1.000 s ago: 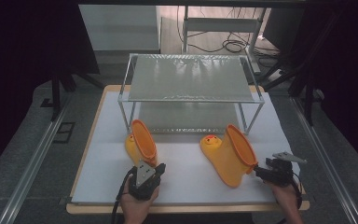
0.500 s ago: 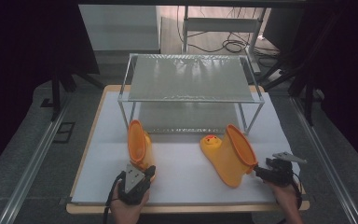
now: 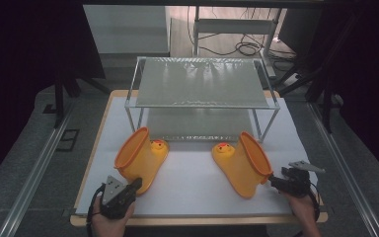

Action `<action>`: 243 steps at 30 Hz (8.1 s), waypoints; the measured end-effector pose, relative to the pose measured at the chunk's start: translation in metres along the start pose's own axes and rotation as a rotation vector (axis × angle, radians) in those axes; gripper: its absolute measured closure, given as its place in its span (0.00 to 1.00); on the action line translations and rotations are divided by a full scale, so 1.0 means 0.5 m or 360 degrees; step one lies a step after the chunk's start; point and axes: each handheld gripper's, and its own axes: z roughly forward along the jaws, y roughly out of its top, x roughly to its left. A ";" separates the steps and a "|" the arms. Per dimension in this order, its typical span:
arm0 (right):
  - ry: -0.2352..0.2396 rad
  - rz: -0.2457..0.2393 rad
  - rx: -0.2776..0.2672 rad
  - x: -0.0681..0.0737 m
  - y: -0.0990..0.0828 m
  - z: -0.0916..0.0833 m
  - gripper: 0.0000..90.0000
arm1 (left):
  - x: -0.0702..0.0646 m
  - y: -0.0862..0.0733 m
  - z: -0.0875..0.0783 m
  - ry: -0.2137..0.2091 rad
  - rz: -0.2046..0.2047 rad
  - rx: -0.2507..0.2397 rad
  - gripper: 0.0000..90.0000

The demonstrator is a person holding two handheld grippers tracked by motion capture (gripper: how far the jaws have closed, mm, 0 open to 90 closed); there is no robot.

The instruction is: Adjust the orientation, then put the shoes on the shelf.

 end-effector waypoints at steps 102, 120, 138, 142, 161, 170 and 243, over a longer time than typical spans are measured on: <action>0.0017 -0.0012 -0.0011 -0.003 -0.001 -0.004 0.35 | -0.165 0.201 0.198 -0.0933 -0.0021 0.0645 0.50; 0.0415 -0.0393 0.0142 0.099 -0.012 -0.046 1.00 | -0.161 0.186 0.203 -0.0843 0.0020 0.0664 0.50; 0.0577 -0.0476 0.0182 0.157 -0.013 -0.036 1.00 | -0.159 0.190 0.204 -0.0826 0.0025 0.0671 0.50; 0.0618 -0.0498 0.0182 0.179 -0.013 -0.027 1.00 | -0.155 0.190 0.202 -0.0817 0.0025 0.0673 0.50; 0.0724 -0.0595 0.0169 0.256 -0.002 0.017 1.00 | -0.133 0.188 0.200 -0.0772 0.0015 0.0683 0.50; 0.0606 -0.0434 0.0052 0.150 -0.004 -0.032 0.99 | -0.132 0.189 0.198 -0.0772 0.0027 0.0686 0.50; 0.0387 -0.0253 0.0025 0.027 -0.012 -0.052 0.79 | -0.198 0.440 0.178 -0.0964 0.0197 0.0746 0.47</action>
